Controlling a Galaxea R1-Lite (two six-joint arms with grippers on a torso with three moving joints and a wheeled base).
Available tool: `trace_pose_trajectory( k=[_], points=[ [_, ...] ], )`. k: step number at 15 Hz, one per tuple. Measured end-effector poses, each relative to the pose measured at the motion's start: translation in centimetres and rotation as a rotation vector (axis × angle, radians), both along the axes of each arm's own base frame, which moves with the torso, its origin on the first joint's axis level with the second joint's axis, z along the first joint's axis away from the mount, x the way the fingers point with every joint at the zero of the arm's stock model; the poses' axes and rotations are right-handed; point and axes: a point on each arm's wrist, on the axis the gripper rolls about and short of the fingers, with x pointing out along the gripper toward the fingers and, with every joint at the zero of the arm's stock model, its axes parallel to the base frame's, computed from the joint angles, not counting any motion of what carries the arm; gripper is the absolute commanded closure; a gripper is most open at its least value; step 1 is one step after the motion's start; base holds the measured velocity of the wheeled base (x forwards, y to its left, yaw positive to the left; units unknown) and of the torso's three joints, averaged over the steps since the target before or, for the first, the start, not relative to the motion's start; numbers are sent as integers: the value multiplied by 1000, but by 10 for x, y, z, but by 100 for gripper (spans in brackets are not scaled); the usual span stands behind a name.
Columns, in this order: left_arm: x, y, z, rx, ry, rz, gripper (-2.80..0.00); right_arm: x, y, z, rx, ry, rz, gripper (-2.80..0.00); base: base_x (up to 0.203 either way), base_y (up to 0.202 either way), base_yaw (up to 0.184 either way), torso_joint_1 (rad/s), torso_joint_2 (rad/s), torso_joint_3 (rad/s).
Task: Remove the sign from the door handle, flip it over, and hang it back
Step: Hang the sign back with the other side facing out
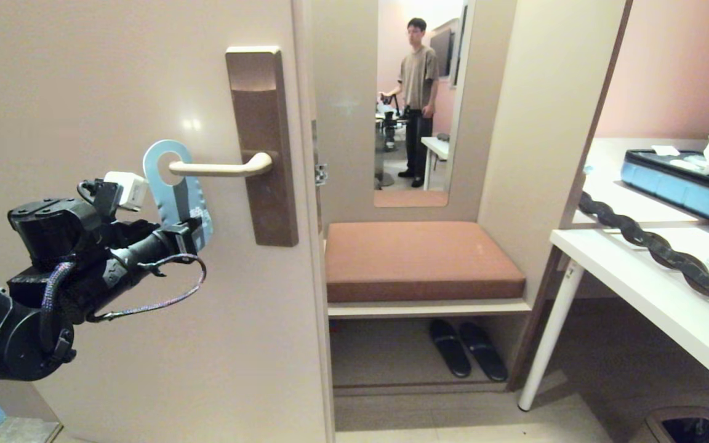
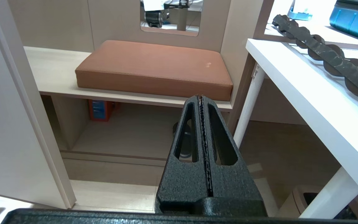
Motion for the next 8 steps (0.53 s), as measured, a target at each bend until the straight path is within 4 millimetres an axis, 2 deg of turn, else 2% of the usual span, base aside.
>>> trace_pose_trajectory(
  k=[8],
  points=[
    [-2,-15,2,-1,-23,-42,0,0,0,0,0,0,0,0,0,0,0,0,0,0]
  ],
)
